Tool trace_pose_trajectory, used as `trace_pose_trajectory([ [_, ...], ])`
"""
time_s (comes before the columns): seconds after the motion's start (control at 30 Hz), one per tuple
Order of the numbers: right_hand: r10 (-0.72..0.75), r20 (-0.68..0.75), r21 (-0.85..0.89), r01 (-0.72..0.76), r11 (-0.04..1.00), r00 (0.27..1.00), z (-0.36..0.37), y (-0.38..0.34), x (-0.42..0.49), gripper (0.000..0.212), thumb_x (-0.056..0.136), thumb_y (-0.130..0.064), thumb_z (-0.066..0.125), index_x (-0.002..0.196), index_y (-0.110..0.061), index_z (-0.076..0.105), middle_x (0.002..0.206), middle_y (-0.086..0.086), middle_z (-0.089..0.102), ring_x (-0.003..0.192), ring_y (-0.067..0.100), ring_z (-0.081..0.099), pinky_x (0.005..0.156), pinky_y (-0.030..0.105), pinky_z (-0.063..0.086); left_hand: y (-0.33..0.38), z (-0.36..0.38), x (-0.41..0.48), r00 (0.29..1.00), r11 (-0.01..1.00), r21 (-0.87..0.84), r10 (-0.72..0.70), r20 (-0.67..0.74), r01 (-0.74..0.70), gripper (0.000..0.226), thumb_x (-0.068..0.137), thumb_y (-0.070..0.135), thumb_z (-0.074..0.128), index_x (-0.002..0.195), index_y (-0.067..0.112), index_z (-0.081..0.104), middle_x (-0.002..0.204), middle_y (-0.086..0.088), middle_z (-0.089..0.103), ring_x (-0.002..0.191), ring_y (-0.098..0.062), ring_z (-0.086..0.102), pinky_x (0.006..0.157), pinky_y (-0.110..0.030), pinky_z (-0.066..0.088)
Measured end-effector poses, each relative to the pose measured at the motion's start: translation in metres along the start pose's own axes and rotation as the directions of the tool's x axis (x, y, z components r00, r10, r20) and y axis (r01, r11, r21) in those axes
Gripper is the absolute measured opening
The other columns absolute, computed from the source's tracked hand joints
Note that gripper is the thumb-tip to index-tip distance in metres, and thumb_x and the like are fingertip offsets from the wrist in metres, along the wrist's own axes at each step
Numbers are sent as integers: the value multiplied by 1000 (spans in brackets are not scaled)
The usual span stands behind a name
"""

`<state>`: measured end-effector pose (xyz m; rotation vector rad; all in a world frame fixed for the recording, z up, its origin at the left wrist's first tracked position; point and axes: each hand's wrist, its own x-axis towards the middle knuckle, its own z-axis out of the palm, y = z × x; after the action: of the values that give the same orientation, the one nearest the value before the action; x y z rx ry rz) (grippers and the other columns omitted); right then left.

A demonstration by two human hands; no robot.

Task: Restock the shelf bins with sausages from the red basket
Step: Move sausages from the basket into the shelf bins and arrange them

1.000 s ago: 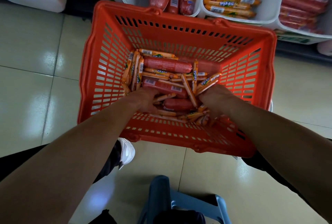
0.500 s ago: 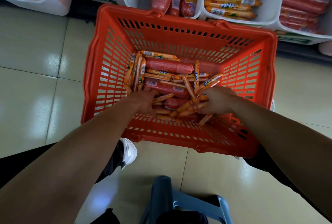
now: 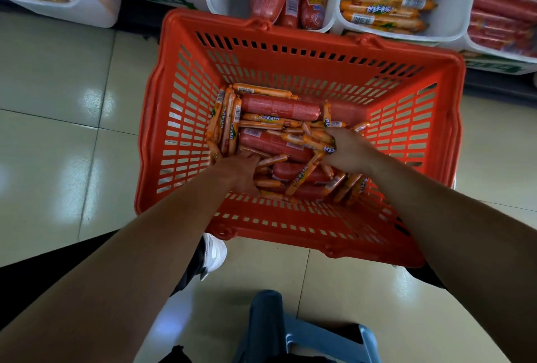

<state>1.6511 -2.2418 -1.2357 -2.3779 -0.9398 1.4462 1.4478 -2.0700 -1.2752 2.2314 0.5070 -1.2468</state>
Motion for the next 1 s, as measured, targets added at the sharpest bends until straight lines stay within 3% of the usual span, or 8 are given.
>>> trace_pose_trajectory([
  [0.1,7,97,66,-13,998,995,0,0,0,53,82,-17,76,126,-28,49,102,-7,59,89,13,61,62,24,42,-4,-5,3,1000,1000,-10,3,-13,-3,110,66,60,81,154,25,25,158,-3,31,141,-25,36,113,-44,36],
  [0.2,58,178,60,-70,996,982,1,0,2,87,77,-46,81,149,-29,34,128,-8,51,112,16,54,84,31,43,3,-8,5,1000,999,28,-18,-24,19,114,61,69,78,153,28,26,157,-2,32,141,-26,34,113,-46,35],
  [0.27,55,125,26,-58,998,991,6,-2,4,87,76,-60,75,148,-27,38,141,-3,48,124,21,50,93,35,41,8,-6,7,999,999,33,-30,19,29,118,62,72,75,155,26,19,160,-4,27,144,-28,31,115,-46,33],
  [0.43,-103,32,-481,106,871,994,23,-10,8,83,80,-41,74,149,-29,31,153,2,31,133,29,39,102,48,44,6,-8,2,1000,999,45,-11,-16,12,98,69,62,77,149,24,35,152,-4,42,136,-26,44,109,-42,40],
  [0.57,-25,80,-537,64,841,996,26,-10,7,97,74,-59,75,151,-22,27,149,7,29,128,31,45,95,45,48,5,-4,-2,990,1000,14,15,-141,-13,80,66,63,75,133,28,48,134,0,57,123,-23,54,105,-47,41],
  [0.73,21,140,-591,66,804,990,19,-14,7,109,65,-54,86,150,-20,26,144,9,31,113,28,54,84,41,54,2,-11,1,960,944,-325,-38,-277,-57,73,73,54,78,132,25,48,122,0,64,112,-23,60,95,-42,49],
  [0.9,-51,104,-745,112,658,993,23,-9,4,111,63,-50,88,148,-23,22,143,11,34,98,28,61,69,38,55,-8,-11,-3,983,932,-360,-23,-183,-45,84,71,34,88,136,27,35,128,-5,59,115,-25,58,90,-36,47],
  [1.0,-73,58,-702,93,706,996,28,-3,4,110,68,-49,82,151,-24,14,143,12,36,100,31,62,71,39,54,-13,-9,-1,993,935,-354,-26,-111,-15,77,72,30,88,125,33,33,128,-2,57,110,-20,57,86,-35,47],
])
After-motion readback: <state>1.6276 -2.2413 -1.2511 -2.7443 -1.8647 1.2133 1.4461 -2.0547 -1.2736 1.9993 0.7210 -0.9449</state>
